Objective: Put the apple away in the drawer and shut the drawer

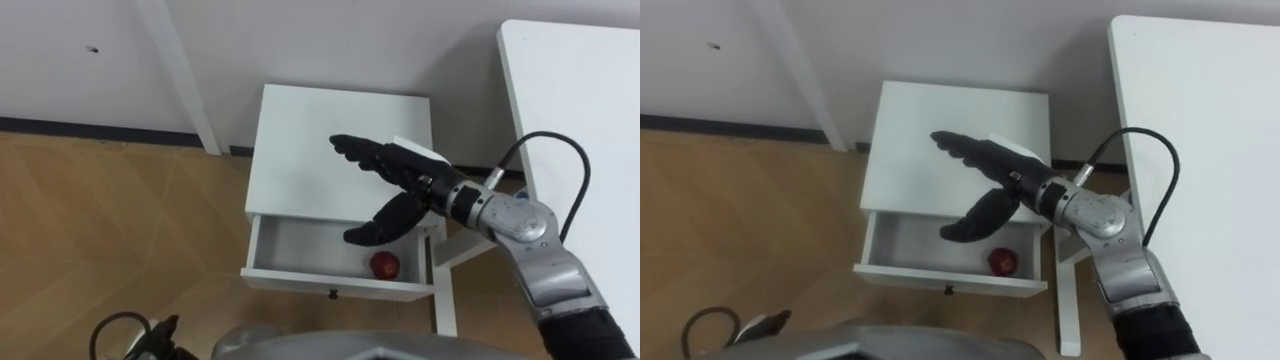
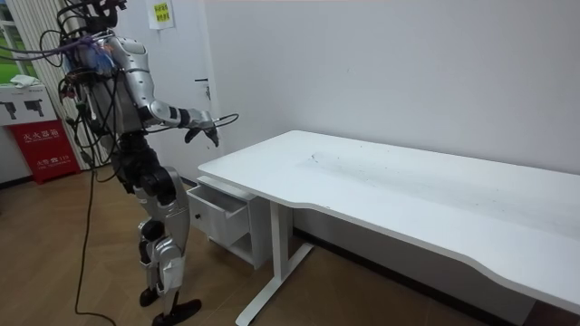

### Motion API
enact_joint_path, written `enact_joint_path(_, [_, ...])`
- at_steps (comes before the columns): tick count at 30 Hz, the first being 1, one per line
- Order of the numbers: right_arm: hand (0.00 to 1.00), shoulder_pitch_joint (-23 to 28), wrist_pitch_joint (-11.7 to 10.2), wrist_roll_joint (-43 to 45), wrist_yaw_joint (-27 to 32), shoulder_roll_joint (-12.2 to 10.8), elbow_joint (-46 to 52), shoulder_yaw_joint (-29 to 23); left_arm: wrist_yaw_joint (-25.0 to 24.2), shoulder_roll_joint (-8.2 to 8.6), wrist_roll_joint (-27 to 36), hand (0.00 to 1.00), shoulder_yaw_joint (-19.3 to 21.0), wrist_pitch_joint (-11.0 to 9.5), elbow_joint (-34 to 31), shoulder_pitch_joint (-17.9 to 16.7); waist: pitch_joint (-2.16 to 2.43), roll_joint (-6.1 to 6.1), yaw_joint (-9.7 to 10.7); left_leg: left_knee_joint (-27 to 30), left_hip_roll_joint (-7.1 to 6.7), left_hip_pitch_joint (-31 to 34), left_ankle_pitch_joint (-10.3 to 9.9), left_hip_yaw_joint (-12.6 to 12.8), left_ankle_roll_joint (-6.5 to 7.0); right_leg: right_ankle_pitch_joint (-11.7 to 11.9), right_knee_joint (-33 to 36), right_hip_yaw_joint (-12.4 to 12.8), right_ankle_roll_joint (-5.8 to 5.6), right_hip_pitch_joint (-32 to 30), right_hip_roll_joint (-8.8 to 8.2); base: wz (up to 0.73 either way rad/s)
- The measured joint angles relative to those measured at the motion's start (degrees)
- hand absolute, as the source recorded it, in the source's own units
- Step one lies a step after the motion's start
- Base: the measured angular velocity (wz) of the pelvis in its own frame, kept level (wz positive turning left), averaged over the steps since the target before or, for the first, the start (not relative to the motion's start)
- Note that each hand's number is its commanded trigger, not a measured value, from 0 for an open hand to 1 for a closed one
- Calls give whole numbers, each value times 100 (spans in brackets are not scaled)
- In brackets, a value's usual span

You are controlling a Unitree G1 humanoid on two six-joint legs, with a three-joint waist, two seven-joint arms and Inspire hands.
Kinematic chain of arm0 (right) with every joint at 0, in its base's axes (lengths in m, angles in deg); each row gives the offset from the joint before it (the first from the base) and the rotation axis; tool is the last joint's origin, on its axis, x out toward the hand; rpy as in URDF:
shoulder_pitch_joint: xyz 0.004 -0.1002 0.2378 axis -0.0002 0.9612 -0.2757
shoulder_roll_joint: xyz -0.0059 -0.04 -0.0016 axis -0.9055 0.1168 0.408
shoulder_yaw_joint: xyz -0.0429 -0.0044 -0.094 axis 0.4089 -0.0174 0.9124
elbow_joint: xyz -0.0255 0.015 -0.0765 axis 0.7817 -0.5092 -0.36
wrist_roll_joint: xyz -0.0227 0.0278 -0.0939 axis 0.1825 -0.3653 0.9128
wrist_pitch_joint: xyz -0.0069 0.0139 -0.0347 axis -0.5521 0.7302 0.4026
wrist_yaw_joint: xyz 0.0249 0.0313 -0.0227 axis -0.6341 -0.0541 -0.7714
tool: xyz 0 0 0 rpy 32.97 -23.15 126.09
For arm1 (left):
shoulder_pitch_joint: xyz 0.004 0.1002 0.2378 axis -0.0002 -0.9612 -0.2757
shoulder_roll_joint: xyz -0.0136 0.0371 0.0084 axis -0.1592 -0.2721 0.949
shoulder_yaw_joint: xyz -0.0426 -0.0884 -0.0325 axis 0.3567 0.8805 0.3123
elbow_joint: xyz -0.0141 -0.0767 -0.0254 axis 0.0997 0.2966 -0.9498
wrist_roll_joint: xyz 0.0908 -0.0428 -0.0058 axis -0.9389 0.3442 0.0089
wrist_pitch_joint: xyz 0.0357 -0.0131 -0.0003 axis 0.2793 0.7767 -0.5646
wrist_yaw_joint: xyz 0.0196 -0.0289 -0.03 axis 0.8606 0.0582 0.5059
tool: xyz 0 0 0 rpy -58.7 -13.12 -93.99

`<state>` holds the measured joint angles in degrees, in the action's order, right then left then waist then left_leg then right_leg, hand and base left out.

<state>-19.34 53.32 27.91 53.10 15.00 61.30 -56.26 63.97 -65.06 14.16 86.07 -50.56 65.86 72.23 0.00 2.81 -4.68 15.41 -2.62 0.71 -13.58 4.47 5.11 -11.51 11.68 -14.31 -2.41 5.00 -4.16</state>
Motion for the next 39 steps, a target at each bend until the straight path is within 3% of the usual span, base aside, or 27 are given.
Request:
enact_joint_path(10, [0,464,9,92,145,1,-392,-19,6,-3,83,0,26,-5,8,-75,-20,29,20,78,-3,74,-16,33,14,0,15,-25,0,-5,-12,1])
enact_joint_path(13, [0,453,11,-5,448,-1,-959,-270,-11,53,365,0,25,-29,21,-32,-84,-121,142,442,55,270,-198,21,63,-20,245,-163,-32,-91,-35,8])
enact_joint_path(15, [0,458,12,-17,734,-25,-1302,-540,-18,60,500,0,46,-75,202,31,-67,-233,243,715,75,435,-305,31,129,-104,717,-214,-71,-328,-126,11])
enact_joint_path(16, [0,482,12,-37,917,-51,-1530,-761,-26,62,517,0,225,-102,301,-1,-57,-312,357,866,97,533,-365,148,191,-141,1310,-297,-92,-603,-259,34])
enact_joint_path(17, [0,516,-4,-216,1116,-62,-1838,-986,-24,38,518,0,375,-113,323,37,-37,-333,509,900,145,567,-419,534,266,-152,2107,-326,-111,-992,-476,47])
enact_joint_path(18, [0,539,-6,-335,1201,-84,-2025,-1129,-28,7,518,0,445,-118,330,20,-28,-305,596,929,115,577,-434,656,296,-144,2533,-311,-118,-1179,-607,63])
enact_joint_path(19, [0,661,-18,-580,1375,-87,-2372,-1371,-29,-63,518,0,489,-128,326,28,-2,-236,717,1012,56,579,-504,858,407,-36,3378,-244,-126,-1551,-853,56])
enact_joint_path(20, [0,798,-58,-921,1478,-70,-2898,-1647,-28,-82,518,0,598,-143,332,7,26,-258,756,1052,-27,527,-557,883,496,371,4149,-57,-45,-1955,-1028,39])
enact_joint_path(21, [0,859,-82,-979,1546,-48,-3108,-1785,-31,-76,517,0,653,-140,335,-16,20,-294,755,1102,-28,490,-594,888,536,676,4532,77,-29,-2181,-1065,5])
enact_joint_path(22, [0,1008,-213,-1017,1694,3,-3453,-1902,-25,-96,514,0,737,-139,341,-89,43,-355,762,1225,-18,462,-674,892,613,1037,5502,322,-33,-2661,-1053,-13])
enact_joint_path(23, [0,1072,-361,-1203,1797,65,-3925,-1924,-19,-135,524,0,744,-131,382,-104,54,-404,759,1318,-7,477,-723,894,662,916,6745,455,-6,-3157,-980,-10])
enact_joint_path(24, [0,1076,-410,-1426,1807,59,-4147,-1982,-20,-156,529,0,742,-126,398,-102,50,-423,777,1362,4,505,-737,894,686,838,7350,506,-17,-3408,-940,-10])
enact_joint_path(25, [0,1087,-531,-1978,1819,49,-4429,-2074,-20,-172,576,0,743,-122,418,-107,49,-505,818,1453,32,592,-761,905,729,650,8255,556,-28,-3875,-777,0])
enact_joint_path(26, [0,1096,-647,-2346,1884,147,-4777,-2035,-22,-148,570,0,744,-94,456,-96,47,-607,888,1563,47,685,-800,915,795,438,8874,515,-41,-4284,-664,0])
enact_joint_path(28, [0,1146,-573,-2624,2145,255,-5607,-1971,-21,-87,571,0,743,-46,461,-107,44,-748,961,1720,46,762,-855,893,885,237,9298,367,-25,-4729,-636,16])
enact_joint_path(30, [0,1260,-278,-2717,2443,205,-6174,-1845,-22,-54,573,0,749,45,502,-146,21,-846,988,1780,46,766,-914,897,818,160,9437,218,21,-5094,-664,5])
enact_joint_path(31, [0,1384,-84,-2715,2493,135,-6362,-1694,-24,-13,571,0,787,79,504,-243,17,-943,1081,1767,46,753,-955,901,674,159,9428,153,29,-5267,-737,-15])
enact_joint_path(32, [0,1481,121,-2688,2553,68,-6455,-1589,-13,81,561,0,896,124,548,-389,11,-1004,1157,1598,-29,634,-946,982,166,152,9397,161,85,-5356,-728,-31])
enact_joint_path(33, [0,1485,213,-2621,2607,27,-6466,-1570,0,146,558,0,951,128,603,-486,40,-924,1183,1508,-95,541,-937,1043,-459,134,9366,231,127,-5369,-796,-37])
enact_joint_path(34, [0,1488,269,-2406,2730,-148,-6505,-1621,5,141,572,0,914,158,652,-550,17,-833,1286,2547,143,742,-1183,873,-227,90,9456,343,82,-5493,-1048,-17])
enact_joint_path(35, [0,1526,411,-2186,2772,-303,-6511,-1664,25,9,575,0,903,80,591,-503,-39,-913,1223,3300,653,1080,-1966,274,-139,33,9788,610,-11,-5767,-1089,0])
enact_joint_path(36, [0,1489,490,-2108,2822,-344,-6507,-1676,63,-6,573,0,945,53,595,-474,-67,-951,1208,3537,659,1189,-2035,333,210,16,9887,782,-27,-5812,-1148,-15])
enact_joint_path(37, [0,1416,574,-2005,2939,-348,-6473,-1689,143,65,629,0,951,60,637,-587,-82,-880,1216,3625,647,1158,-2113,403,214,-14,9935,904,-81,-5606,-1199,-15])
enact_joint_path(38, [0,1360,563,-2033,3035,-342,-6371,-1810,150,138,692,0,883,58,684,-614,-86,-862,1279,3425,558,1068,-2047,423,229,-8,9851,925,-93,-5258,-1316,-13])
enact_joint_path(39, [0,1333,557,-2095,3085,-324,-6343,-1804,153,167,694,0,864,42,688,-616,-78,-839,1268,3313,492,1039,-1995,437,160,-3,9691,930,-97,-5089,-1361,4])
